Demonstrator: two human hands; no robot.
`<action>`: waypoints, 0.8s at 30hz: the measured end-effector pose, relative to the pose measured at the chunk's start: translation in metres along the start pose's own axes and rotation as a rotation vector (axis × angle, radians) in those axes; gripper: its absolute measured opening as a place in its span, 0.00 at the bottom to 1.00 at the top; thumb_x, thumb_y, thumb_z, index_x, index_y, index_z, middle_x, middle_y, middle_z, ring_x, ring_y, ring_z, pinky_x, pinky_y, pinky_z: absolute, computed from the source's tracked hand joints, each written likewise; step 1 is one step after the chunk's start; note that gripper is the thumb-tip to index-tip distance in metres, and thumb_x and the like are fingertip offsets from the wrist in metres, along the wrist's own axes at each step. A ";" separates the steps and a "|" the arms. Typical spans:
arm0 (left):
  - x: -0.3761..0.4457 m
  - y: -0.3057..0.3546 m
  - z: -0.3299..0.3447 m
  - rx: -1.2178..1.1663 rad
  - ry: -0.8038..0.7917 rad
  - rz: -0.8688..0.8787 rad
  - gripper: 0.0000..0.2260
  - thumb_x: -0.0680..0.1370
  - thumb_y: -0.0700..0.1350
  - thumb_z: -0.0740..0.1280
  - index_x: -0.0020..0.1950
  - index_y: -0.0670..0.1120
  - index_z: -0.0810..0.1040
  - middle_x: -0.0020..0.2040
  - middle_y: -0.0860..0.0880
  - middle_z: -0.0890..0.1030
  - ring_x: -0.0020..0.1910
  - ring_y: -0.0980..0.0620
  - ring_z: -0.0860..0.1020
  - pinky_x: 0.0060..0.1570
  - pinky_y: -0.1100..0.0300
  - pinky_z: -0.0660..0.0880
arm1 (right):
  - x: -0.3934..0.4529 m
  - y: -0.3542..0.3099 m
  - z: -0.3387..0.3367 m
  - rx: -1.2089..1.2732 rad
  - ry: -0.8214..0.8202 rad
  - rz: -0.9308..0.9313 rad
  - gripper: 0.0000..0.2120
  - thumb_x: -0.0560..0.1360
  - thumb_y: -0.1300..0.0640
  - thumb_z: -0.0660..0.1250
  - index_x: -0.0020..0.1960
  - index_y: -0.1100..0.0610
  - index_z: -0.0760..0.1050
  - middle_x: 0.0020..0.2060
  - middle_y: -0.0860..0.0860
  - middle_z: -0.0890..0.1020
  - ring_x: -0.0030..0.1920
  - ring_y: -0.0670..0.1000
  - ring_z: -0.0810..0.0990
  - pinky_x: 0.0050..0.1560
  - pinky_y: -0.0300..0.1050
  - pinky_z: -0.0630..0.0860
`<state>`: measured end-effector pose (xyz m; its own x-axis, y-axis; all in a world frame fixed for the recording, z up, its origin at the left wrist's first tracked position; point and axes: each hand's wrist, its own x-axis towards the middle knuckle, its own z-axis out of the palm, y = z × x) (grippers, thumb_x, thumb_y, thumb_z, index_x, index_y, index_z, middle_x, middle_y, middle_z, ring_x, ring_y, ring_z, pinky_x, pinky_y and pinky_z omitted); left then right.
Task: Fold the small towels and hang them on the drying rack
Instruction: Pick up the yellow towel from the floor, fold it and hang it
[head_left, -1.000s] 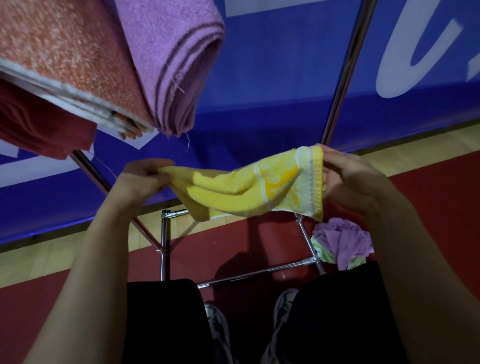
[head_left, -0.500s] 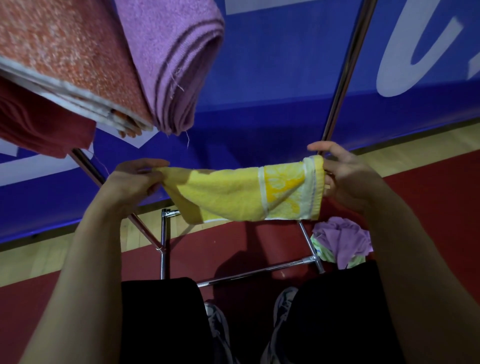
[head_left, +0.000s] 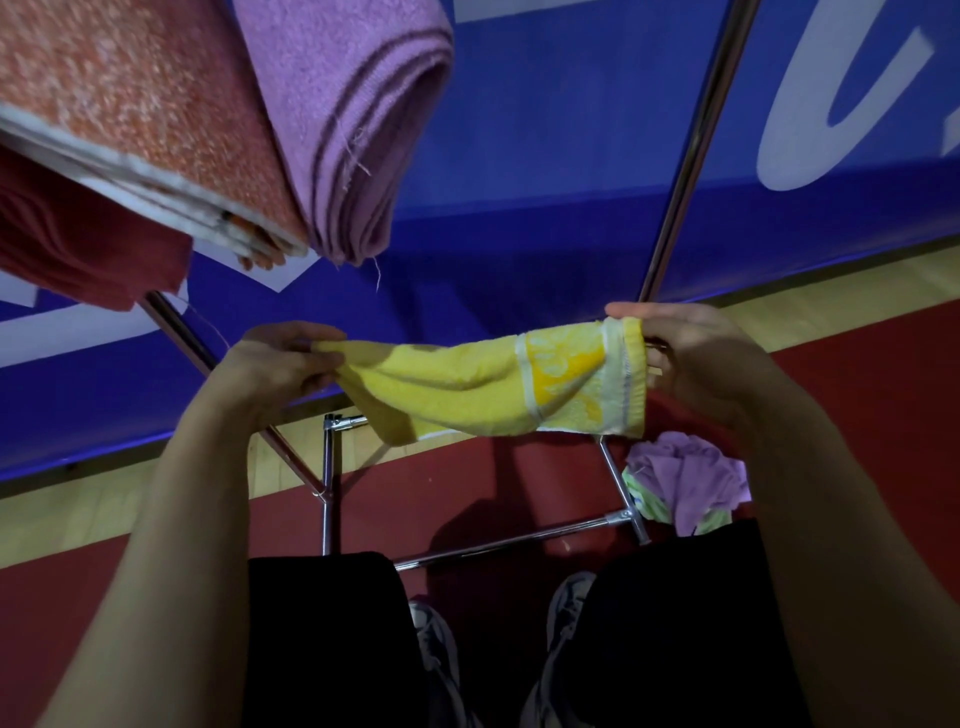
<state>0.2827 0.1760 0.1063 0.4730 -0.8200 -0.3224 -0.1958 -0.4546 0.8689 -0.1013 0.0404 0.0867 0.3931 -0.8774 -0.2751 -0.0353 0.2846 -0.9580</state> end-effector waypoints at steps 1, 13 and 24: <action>0.001 0.000 -0.001 0.004 0.011 -0.002 0.10 0.80 0.33 0.70 0.53 0.48 0.82 0.53 0.40 0.82 0.43 0.49 0.82 0.36 0.68 0.82 | 0.004 0.003 -0.003 -0.017 0.004 -0.017 0.14 0.83 0.64 0.60 0.61 0.58 0.82 0.24 0.52 0.66 0.25 0.46 0.63 0.32 0.44 0.61; -0.002 -0.009 -0.014 -0.049 -0.095 0.007 0.13 0.81 0.33 0.68 0.61 0.46 0.83 0.58 0.38 0.84 0.54 0.45 0.85 0.49 0.62 0.84 | 0.005 0.003 -0.014 -0.009 -0.089 -0.073 0.16 0.73 0.56 0.68 0.59 0.49 0.85 0.50 0.63 0.73 0.46 0.60 0.67 0.45 0.52 0.63; -0.004 -0.009 -0.020 -0.160 -0.162 -0.060 0.13 0.81 0.32 0.66 0.61 0.45 0.83 0.60 0.40 0.85 0.58 0.44 0.85 0.50 0.59 0.84 | 0.001 0.003 -0.018 -0.172 -0.055 -0.115 0.16 0.83 0.64 0.60 0.57 0.50 0.84 0.50 0.63 0.78 0.45 0.58 0.73 0.43 0.48 0.72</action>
<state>0.3000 0.1904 0.1080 0.3331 -0.8440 -0.4204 -0.0268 -0.4542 0.8905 -0.1170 0.0335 0.0816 0.4532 -0.8765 -0.1625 -0.1418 0.1091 -0.9839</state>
